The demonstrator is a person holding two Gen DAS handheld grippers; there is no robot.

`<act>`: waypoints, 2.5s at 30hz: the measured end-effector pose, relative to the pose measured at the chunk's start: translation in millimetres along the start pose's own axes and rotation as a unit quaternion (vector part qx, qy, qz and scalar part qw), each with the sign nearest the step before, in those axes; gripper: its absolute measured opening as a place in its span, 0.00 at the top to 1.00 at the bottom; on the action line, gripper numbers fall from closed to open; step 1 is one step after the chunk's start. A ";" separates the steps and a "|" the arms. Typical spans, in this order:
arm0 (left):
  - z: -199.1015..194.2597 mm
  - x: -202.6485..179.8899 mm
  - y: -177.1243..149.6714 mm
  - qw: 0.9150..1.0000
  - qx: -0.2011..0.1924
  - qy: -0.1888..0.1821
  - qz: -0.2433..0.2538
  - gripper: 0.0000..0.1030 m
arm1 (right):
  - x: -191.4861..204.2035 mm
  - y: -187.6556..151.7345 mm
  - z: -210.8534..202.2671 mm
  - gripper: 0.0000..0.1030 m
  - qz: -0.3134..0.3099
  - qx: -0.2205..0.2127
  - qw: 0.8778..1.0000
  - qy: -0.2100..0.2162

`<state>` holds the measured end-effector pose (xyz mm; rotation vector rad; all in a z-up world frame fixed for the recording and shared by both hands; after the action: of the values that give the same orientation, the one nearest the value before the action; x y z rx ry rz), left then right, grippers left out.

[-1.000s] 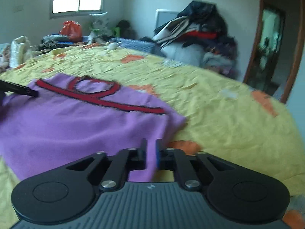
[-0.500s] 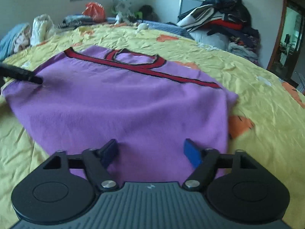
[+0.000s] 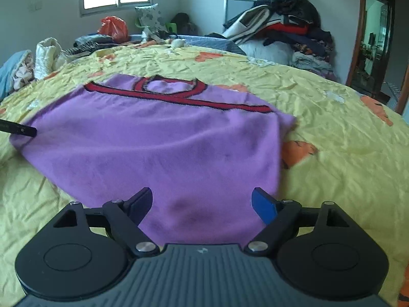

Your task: Fold small clothes

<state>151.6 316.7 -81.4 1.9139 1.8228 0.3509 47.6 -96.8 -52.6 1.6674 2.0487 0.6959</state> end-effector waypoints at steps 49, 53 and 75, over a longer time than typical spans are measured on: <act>82.7 -52.5 109.5 0.992 -0.017 -0.034 0.119 0.00 | 151.0 102.9 97.1 0.00 0.032 0.050 0.998 0.012; 85.1 -46.5 114.8 0.995 -0.018 -0.022 0.099 0.00 | 149.2 104.8 94.9 0.00 0.035 0.054 0.998 0.023; 57.6 -14.8 116.7 1.000 0.006 -0.003 0.001 0.06 | -19.1 103.6 96.3 0.00 0.109 0.047 0.991 -0.057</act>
<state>279.9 292.3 -70.5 1.9238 1.8232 0.3359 189.4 -87.0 -65.7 1.9573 1.8648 0.5648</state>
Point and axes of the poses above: each gripper's, at about its wrist camera, not at the fingertips, and z roughly the way its jaws point, x to its left, y to its top, the point moved 3 cm from there along z, roughly the way its jaws point, and after that the axes turned 13 degrees about x, right-handed, at the moved point
